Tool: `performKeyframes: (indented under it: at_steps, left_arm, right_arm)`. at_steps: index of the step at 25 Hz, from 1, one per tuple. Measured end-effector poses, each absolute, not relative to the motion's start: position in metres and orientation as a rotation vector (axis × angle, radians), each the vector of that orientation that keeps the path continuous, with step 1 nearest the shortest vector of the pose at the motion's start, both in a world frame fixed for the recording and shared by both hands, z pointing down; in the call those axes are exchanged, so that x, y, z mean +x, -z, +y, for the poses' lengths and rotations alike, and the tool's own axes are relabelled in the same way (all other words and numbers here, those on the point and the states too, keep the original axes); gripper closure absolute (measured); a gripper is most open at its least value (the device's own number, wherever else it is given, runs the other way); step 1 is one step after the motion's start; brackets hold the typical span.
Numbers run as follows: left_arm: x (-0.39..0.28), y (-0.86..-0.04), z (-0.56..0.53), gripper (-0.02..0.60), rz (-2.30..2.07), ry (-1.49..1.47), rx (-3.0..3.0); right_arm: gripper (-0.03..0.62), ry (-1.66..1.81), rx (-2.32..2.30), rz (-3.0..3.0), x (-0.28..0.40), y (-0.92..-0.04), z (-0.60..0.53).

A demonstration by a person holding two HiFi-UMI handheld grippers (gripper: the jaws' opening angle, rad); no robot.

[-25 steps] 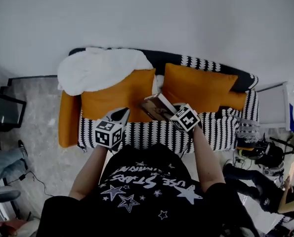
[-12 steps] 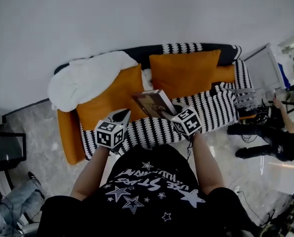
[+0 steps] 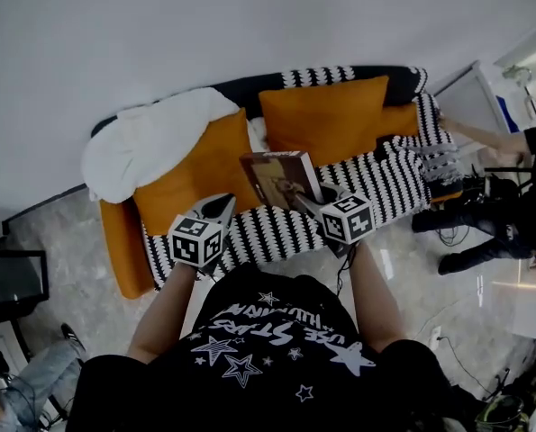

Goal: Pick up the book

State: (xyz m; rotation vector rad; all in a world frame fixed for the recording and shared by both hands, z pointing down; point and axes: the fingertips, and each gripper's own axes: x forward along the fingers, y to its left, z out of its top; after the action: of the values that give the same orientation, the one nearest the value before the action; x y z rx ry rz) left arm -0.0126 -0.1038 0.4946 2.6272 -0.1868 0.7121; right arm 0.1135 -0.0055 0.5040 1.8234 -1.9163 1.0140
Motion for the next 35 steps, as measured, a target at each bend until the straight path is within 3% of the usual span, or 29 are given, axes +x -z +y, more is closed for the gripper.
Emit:
performKeyframes:
  at_steps: [18, 35]
  left_arm:
    - [0.005, -0.474, 0.045, 0.569, -0.167, -0.708, 2.661]
    - [-0.028, -0.463, 0.154, 0.569, -0.249, -0.705, 2.692]
  right_arm:
    - [0.442, -1.007, 1.895, -2.024, 0.113, -0.483, 0.128]
    - [0.442, -1.028, 1.953, -2.131, 0.078, -0.482, 0.248]
